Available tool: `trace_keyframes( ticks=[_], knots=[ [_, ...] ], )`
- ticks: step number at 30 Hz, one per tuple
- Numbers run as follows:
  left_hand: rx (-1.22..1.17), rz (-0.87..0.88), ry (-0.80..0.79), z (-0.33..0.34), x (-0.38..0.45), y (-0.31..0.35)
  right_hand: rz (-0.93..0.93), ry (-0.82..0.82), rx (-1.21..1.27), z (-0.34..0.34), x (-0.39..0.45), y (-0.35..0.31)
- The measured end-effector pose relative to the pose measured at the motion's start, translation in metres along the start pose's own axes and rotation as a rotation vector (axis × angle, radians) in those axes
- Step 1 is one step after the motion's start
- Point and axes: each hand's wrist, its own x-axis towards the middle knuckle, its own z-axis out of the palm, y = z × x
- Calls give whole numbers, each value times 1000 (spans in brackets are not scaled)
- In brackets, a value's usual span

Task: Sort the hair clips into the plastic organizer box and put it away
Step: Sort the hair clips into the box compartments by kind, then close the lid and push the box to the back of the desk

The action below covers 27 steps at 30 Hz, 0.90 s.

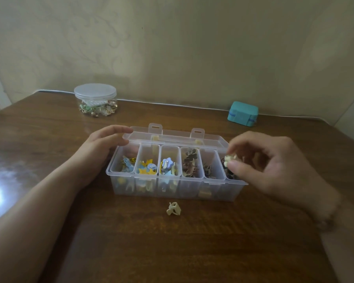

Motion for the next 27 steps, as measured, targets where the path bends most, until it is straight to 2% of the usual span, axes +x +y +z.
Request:
trace_keyframes(
  ticks=[3, 7, 9, 12, 15, 17, 20, 22, 23, 25, 27],
  knots=[
    [7, 1, 1, 0, 0, 0, 51, -36, -98, 19, 5, 9],
    [15, 11, 5, -1, 0, -1, -3, 250, -69, 30, 0, -1],
    [2, 10, 5, 0, 0, -1, -111, 295, -106, 39, -3, -16],
    [-5, 10, 4, 0, 1, -2, -284, 87, -278, 65, -10, -35],
    [-10, 15, -11, -3, 3, -4, -359, -145, -468, 83, -18, -39],
    [-11, 22, -14, -3, 4, -5, -353, -226, -501, 89, -21, -35],
    [-11, 38, -14, -2, 5, -5, -397, -253, -392, 93, -22, -28],
    [-10, 44, -9, -3, 5, -6, -437, -139, -246, 82, -19, -27],
    [-2, 45, -10, -4, 5, -7, -413, -17, -163, 74, -15, -27],
    [10, 33, -10, -6, 5, -7, -292, 256, -70, 54, -4, -23],
    [-4, 25, -6, -7, 3, -6, -100, 403, -52, 42, 9, -14]
  ],
)
